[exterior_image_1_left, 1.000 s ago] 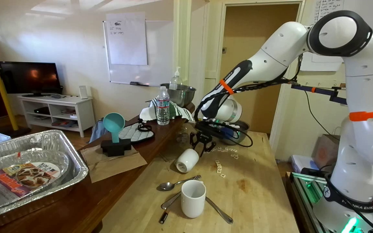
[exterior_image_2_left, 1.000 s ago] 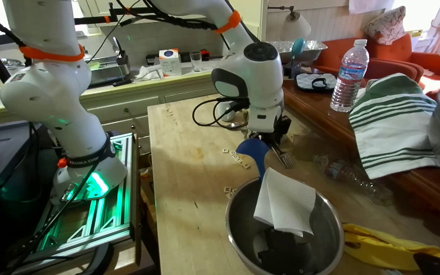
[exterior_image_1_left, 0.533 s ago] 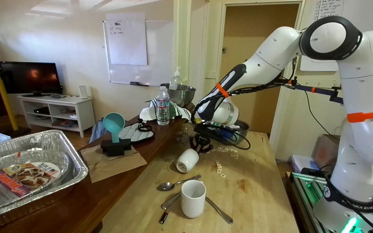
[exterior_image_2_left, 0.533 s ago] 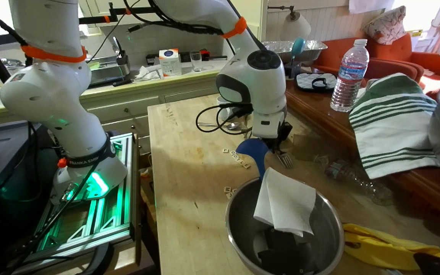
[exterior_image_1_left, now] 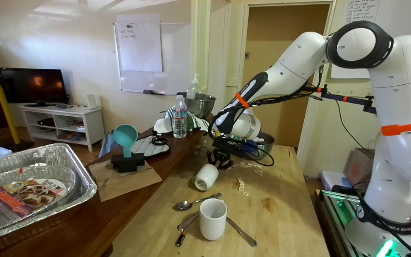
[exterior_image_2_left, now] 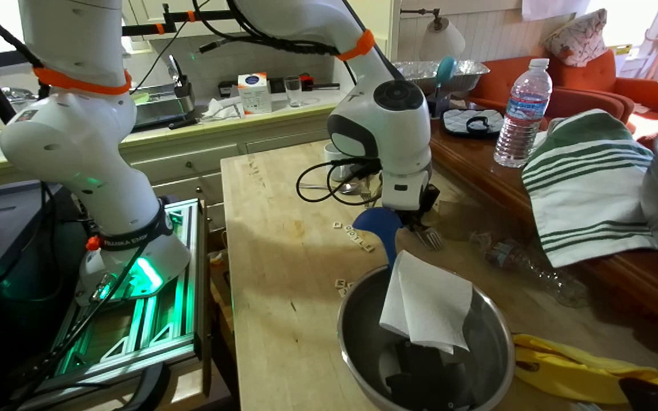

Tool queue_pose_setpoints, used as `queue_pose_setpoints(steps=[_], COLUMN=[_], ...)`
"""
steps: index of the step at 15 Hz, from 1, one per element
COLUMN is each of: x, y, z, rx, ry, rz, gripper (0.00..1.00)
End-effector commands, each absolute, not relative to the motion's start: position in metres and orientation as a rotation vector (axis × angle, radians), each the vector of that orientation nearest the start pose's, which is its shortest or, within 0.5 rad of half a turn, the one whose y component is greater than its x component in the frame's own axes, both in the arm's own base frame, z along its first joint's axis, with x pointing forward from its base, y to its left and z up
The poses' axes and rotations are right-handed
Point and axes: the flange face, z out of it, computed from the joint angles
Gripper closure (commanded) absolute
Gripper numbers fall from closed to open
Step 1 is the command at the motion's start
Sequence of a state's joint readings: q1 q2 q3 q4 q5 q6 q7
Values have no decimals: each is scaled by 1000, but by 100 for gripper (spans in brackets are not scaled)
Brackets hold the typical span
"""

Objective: Move the screwdriver and the spoon to the left and make the cup stand

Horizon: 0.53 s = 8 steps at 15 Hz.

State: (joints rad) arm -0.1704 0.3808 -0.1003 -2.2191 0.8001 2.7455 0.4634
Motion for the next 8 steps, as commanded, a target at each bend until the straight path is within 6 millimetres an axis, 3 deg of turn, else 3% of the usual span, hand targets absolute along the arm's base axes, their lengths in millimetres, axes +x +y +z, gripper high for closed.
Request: queue_pose_setpoints(steps=[1,5,6,8], x=[533,537,538,538], y=[-179,-178,-179,-179], z=[203,203,202,201], rx=[-2093,-2095,-2099,-2109], ry=[1841,1822,1819,1812], rz=[-186,-191,-193,-192], gripper=[71,51,54,78])
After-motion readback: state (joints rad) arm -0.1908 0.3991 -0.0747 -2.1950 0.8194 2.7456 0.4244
